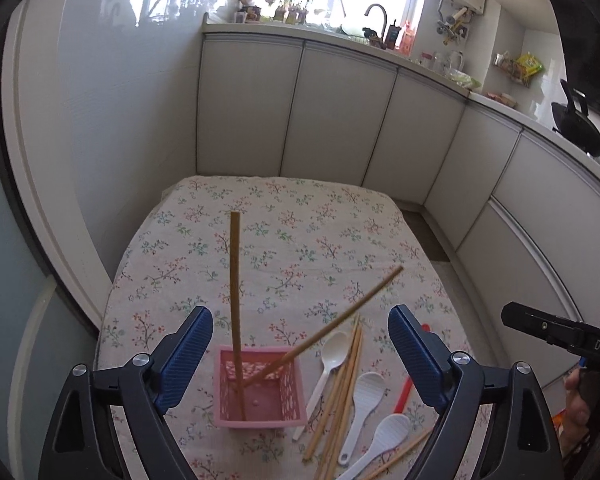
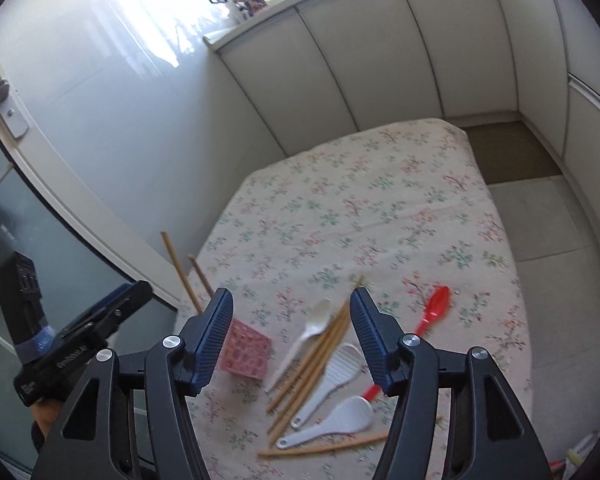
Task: Organize utensils
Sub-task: 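Open both tools to release the chopsticks into the basket, then lower left tool onto the chopstick bundle and close on a chopstick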
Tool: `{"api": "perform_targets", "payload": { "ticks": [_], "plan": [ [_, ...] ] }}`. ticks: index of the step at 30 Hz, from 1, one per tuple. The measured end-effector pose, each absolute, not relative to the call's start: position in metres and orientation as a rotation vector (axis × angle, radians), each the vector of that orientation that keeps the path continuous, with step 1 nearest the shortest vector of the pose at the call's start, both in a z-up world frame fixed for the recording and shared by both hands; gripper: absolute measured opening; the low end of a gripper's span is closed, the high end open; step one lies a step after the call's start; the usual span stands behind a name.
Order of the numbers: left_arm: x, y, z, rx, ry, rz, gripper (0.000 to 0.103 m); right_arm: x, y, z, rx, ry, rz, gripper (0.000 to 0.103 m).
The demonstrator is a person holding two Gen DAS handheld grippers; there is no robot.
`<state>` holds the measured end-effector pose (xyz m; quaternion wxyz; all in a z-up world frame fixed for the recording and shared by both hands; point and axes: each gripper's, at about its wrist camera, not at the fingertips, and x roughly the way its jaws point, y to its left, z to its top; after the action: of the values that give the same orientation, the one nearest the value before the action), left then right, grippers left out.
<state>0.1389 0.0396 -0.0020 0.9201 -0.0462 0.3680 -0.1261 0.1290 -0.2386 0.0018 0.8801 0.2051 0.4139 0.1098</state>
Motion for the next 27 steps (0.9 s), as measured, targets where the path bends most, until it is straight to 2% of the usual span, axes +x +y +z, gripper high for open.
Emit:
{"api": "perform_targets", "payload": {
  "ticks": [15, 24, 25, 27],
  "plan": [
    [0.110, -0.061, -0.049, 0.099, 1.030, -0.452, 0.091, 0.097, -0.319, -0.070, 0.486, 1.157, -0.027, 0.068],
    [0.138, -0.103, -0.086, 0.125, 1.162, -0.467, 0.089, 0.098, -0.336, -0.083, 0.506, 1.193, -0.065, 0.068],
    [0.144, -0.105, -0.092, 0.114, 1.178, -0.459, 0.086, 0.097, -0.338, -0.085, 0.509, 1.196, -0.072, 0.068],
    [0.158, -0.110, -0.107, 0.109, 1.214, -0.437, 0.059, 0.099, -0.340, -0.088, 0.507, 1.204, -0.082, 0.068]
  ]
}}
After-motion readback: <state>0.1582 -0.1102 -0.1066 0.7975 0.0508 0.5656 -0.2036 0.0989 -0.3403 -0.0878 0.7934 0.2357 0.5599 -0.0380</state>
